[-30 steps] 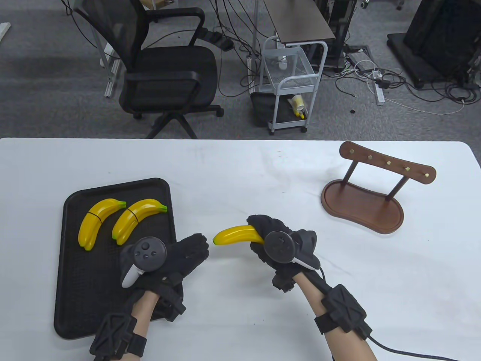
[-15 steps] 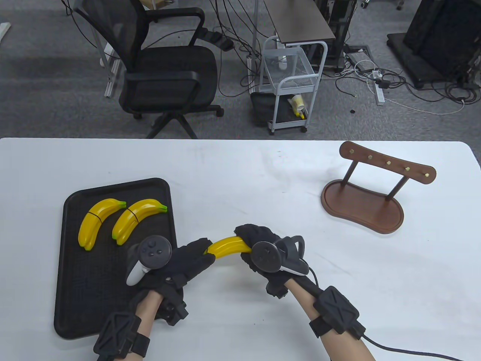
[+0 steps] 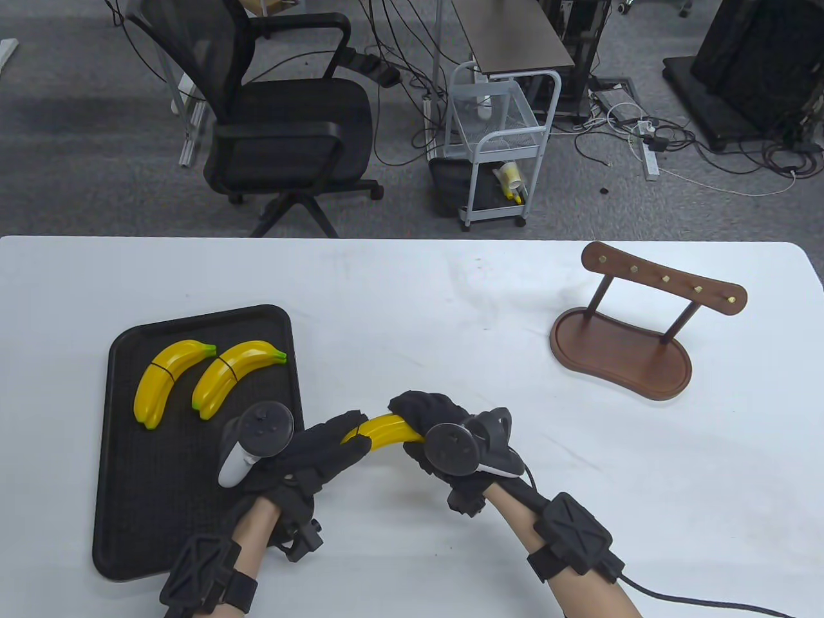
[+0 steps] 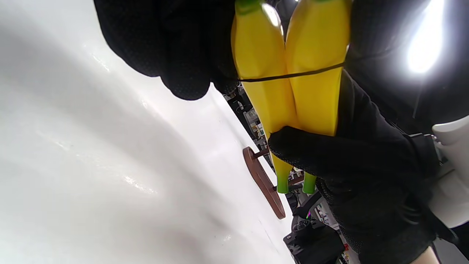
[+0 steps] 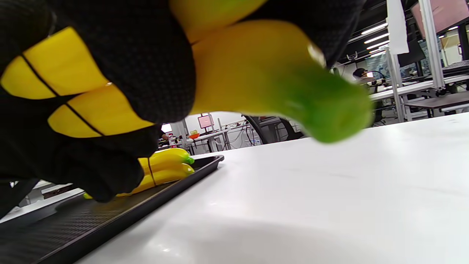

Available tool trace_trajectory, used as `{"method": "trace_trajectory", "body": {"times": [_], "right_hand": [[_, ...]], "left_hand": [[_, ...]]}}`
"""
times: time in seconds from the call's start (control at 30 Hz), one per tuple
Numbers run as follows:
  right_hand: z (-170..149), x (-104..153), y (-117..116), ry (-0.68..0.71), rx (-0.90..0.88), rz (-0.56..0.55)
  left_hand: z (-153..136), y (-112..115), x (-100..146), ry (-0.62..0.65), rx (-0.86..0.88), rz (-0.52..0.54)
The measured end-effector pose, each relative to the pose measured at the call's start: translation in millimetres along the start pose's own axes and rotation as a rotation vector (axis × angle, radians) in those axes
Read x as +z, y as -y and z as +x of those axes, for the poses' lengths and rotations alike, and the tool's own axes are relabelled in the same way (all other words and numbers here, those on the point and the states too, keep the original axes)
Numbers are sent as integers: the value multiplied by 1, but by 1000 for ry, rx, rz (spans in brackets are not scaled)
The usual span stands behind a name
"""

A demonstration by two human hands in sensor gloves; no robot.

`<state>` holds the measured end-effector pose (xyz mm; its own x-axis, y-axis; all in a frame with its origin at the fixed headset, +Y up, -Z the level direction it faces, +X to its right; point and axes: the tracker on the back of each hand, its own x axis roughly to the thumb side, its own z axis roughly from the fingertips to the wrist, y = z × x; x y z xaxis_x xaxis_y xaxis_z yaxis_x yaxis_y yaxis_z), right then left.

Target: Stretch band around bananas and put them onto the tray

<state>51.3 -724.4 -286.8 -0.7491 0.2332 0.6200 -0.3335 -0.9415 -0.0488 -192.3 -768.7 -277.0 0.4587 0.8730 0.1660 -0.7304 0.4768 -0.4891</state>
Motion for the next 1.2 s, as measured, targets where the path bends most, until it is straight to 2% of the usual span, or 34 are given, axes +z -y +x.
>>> {"method": "trace_trajectory", "body": {"times": [0.23, 0.53, 0.63, 0.77, 0.97, 1.2], "right_hand": [[13, 1, -4, 48, 43, 3], [7, 1, -3, 51, 1, 42], [1, 0, 1, 57, -78, 71], [-6, 0, 8, 51, -175, 56], [-24, -1, 14, 3, -357, 52], [-41, -2, 8, -23, -570, 136]], "left_hand": [[1, 2, -1, -7, -8, -23], [3, -2, -2, -13, -27, 45], [4, -4, 0, -8, -32, 62], [8, -7, 3, 13, -55, 88], [20, -8, 7, 54, -166, 129], [27, -10, 10, 109, -175, 157]]}}
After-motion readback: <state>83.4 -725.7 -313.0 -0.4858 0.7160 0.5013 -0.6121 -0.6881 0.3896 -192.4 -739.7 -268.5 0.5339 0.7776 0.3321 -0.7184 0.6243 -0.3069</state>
